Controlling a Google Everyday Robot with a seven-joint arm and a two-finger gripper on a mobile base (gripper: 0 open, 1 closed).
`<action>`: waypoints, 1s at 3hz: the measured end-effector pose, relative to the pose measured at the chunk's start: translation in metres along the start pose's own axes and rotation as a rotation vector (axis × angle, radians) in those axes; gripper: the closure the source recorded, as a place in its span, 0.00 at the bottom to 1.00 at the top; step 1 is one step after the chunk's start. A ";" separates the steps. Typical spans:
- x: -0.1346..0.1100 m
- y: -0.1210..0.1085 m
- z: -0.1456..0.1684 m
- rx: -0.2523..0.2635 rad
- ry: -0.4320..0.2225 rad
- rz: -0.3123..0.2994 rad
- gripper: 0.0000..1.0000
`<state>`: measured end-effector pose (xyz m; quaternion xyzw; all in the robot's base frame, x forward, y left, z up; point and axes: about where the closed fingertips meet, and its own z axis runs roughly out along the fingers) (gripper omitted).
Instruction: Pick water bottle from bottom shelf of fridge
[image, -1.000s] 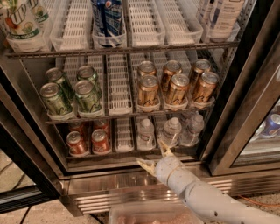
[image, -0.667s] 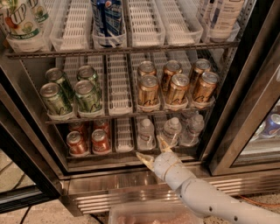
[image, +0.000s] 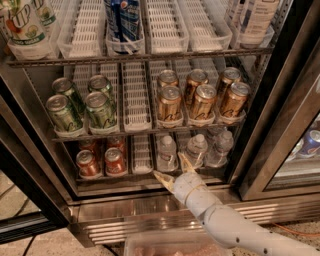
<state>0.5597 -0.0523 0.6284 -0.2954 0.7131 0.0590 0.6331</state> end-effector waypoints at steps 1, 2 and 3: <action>-0.008 -0.003 0.005 0.031 -0.045 0.018 0.36; -0.013 -0.006 0.009 0.055 -0.079 0.027 0.38; -0.015 -0.011 0.011 0.083 -0.099 0.034 0.37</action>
Offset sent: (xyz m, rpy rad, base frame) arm 0.0158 0.0023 0.0182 0.0902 -0.1087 -0.0545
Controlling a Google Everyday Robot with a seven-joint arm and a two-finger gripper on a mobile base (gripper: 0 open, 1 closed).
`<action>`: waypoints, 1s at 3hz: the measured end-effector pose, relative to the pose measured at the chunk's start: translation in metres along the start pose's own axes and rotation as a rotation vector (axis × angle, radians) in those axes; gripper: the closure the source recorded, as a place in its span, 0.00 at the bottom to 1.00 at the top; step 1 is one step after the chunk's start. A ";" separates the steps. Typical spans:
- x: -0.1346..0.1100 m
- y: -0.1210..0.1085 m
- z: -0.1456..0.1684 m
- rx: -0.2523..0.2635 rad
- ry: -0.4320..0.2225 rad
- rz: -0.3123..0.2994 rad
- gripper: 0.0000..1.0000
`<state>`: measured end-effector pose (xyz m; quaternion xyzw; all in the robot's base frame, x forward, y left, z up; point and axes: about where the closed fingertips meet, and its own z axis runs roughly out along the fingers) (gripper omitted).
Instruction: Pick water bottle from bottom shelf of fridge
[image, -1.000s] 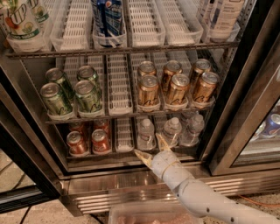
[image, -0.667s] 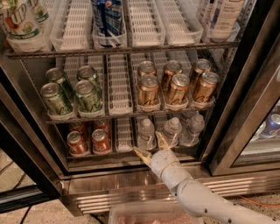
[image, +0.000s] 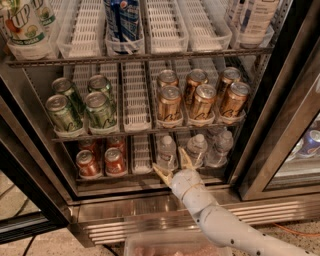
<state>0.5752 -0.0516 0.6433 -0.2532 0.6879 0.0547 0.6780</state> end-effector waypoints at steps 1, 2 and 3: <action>0.002 -0.006 0.005 0.026 -0.008 0.001 0.38; 0.003 -0.012 0.023 0.049 -0.019 -0.014 0.37; 0.003 -0.008 0.032 0.038 -0.022 -0.015 0.37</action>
Offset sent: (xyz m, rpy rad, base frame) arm 0.0285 -0.0065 -0.0046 -0.0049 -0.0400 -0.0598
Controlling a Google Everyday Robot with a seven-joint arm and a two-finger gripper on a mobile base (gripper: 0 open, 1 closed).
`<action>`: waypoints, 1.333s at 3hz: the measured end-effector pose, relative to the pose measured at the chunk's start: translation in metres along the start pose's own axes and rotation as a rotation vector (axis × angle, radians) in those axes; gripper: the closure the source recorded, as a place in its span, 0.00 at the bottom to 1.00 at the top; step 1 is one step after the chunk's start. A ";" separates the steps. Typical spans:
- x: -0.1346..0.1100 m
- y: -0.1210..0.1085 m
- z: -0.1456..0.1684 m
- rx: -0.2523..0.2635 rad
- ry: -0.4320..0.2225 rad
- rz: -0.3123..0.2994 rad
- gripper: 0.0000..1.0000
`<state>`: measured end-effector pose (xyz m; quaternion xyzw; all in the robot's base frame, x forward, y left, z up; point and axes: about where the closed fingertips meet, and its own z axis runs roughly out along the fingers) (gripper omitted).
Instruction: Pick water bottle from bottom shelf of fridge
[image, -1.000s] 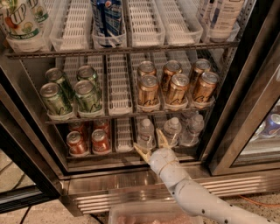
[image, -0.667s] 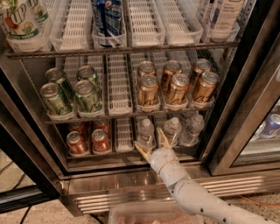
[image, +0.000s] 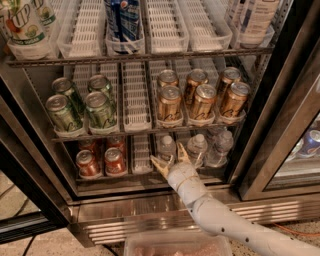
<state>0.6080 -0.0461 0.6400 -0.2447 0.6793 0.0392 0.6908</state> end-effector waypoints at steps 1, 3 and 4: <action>0.004 0.002 0.008 -0.005 0.007 0.002 0.41; 0.004 0.002 0.008 -0.005 0.007 0.002 0.83; 0.004 0.002 0.008 -0.005 0.007 0.002 1.00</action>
Offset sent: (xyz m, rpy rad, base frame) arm 0.0059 0.0028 -0.0041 -0.0008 0.0069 0.0021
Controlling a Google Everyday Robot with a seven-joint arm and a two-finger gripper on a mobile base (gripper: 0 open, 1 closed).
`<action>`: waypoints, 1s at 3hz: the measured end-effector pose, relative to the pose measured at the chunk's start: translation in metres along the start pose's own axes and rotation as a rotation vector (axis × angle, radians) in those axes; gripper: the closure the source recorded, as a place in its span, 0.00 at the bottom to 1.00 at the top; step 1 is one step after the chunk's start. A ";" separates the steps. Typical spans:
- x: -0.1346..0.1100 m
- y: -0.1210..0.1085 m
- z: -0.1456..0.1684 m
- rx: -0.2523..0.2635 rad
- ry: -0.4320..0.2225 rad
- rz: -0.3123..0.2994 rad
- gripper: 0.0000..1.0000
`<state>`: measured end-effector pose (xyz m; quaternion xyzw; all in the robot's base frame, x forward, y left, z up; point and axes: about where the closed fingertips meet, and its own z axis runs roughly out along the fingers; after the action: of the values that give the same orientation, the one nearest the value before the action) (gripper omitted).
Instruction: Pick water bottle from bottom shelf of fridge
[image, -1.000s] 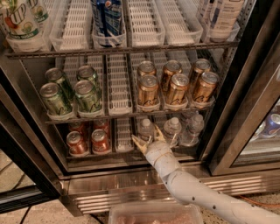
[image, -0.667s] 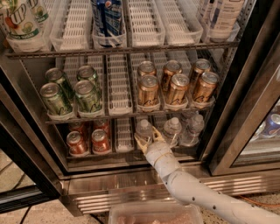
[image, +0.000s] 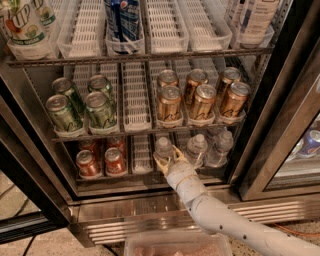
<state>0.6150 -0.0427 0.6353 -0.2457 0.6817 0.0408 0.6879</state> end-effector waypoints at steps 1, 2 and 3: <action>-0.001 0.000 0.000 -0.001 -0.002 0.002 1.00; -0.009 -0.005 -0.002 0.013 -0.035 0.019 1.00; -0.024 -0.014 -0.007 0.038 -0.085 0.031 1.00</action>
Offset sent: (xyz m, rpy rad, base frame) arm -0.0021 -0.0102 0.0255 0.0801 -0.0686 -0.0131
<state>0.6130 -0.0513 0.6624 -0.2200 0.6561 0.0490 0.7202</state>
